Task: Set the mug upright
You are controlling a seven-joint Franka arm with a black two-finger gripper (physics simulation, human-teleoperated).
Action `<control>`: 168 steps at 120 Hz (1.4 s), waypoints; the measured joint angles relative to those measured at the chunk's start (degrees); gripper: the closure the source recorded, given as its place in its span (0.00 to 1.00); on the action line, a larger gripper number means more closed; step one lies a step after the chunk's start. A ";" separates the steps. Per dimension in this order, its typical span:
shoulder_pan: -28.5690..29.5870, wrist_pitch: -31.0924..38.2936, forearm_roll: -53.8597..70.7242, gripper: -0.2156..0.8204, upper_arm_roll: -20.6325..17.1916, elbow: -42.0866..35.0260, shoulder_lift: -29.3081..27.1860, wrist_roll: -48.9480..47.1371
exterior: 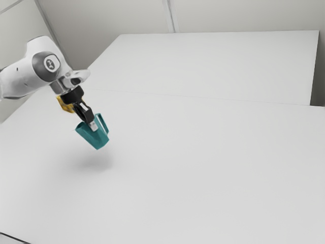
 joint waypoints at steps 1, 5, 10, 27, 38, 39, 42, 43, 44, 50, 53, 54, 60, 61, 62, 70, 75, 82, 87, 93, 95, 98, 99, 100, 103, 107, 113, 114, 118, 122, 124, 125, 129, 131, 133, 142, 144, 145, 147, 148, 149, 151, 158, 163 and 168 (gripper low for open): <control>-0.03 0.49 0.43 0.97 -0.37 -0.18 -0.04 -0.35; -0.22 2.33 2.15 0.97 -1.66 -0.84 -0.12 -1.73; -0.48 4.43 4.23 0.97 -3.00 -1.39 -0.13 -3.46; -1.16 11.42 8.21 0.97 -4.26 -4.56 0.39 -8.56; 0.67 15.20 9.54 0.97 -5.22 -6.94 0.63 -11.31; 0.84 15.52 9.64 0.97 -5.34 -7.14 0.63 -11.54; 1.32 16.45 9.95 0.97 -5.76 -7.72 0.64 -12.22; 1.44 16.75 10.04 0.97 -5.91 -7.88 0.64 -12.45; 1.54 17.03 10.13 0.97 -6.04 -8.02 0.65 -12.66; 1.63 18.53 10.67 0.97 -6.70 -8.59 1.00 -13.93; 1.39 19.16 10.97 0.97 -6.89 -8.73 1.19 -14.53; 1.29 19.36 11.05 0.97 -6.94 -8.76 1.23 -14.72; 0.60 20.42 11.47 0.97 -7.16 -8.88 1.70 -15.83; 0.48 20.60 11.53 0.97 -7.18 -8.89 1.81 -16.01; 0.36 20.78 11.58 0.97 -7.20 -8.90 1.91 -16.19; -0.23 22.05 11.91 0.97 -7.28 -9.06 3.09 -17.51; -0.22 22.69 12.04 0.97 -7.32 -9.13 3.58 -18.27; -0.08 23.40 12.17 0.97 -7.36 -9.13 4.07 -19.26; -0.03 23.80 12.23 0.97 -7.37 -9.13 4.21 -19.91; -0.01 24.19 12.29 0.97 -7.43 -9.13 4.25 -20.63; -0.02 24.30 12.31 0.97 -7.44 -9.13 4.26 -20.86; -0.04 24.44 12.36 0.96 -7.45 -9.13 4.26 -21.19; -0.05 24.48 12.38 0.96 -7.45 -9.13 4.25 -21.30; -0.06 24.52 12.41 0.95 -7.45 -9.13 4.26 -21.40; -0.08 24.62 12.43 0.93 -7.45 -9.14 4.27 -21.67; -0.08 24.72 12.40 0.88 -7.49 -9.14 4.26 -21.99; -0.09 24.83 12.37 0.82 -7.52 -9.13 4.25 -22.43; -0.09 24.84 12.36 0.81 -7.53 -9.14 4.25 -22.50; -0.08 24.89 12.34 0.76 -7.53 -9.14 4.23 -22.77; -0.07 24.93 12.33 0.71 -7.55 -9.14 4.15 -23.02; -0.05 24.94 12.32 0.68 -7.56 -9.14 4.10 -23.14; -0.05 24.94 12.32 0.67 -7.56 -9.14 4.04 -23.20; -0.04 24.93 12.31 0.62 -7.56 -9.14 3.84 -23.43; -0.02 24.92 12.31 0.60 -7.58 -9.13 3.74 -23.54; -0.02 24.88 12.30 0.58 -7.59 -9.14 3.57 -23.64; -0.02 24.60 12.22 0.50 -7.71 -9.14 2.28 -24.07; -0.01 24.49 12.18 0.48 -7.76 -9.10 1.91 -24.16; 0.00 24.40 12.14 0.47 -7.79 -9.06 1.69 -24.20; 0.04 24.20 12.06 0.45 -7.89 -8.96 1.27 -24.28; 0.07 24.08 12.02 0.44 -7.95 -8.90 1.07 -24.32; 0.08 23.94 11.95 0.43 -8.01 -8.81 0.84 -24.36; 0.09 23.66 11.82 0.42 -8.09 -8.65 0.42 -24.44; 0.00 22.04 11.20 0.37 -8.31 -6.80 -0.79 -24.67; -0.12 20.22 10.88 0.34 -8.40 -4.31 -1.10 -24.83; -0.26 17.80 10.66 0.31 -8.46 -1.15 -1.08 -24.98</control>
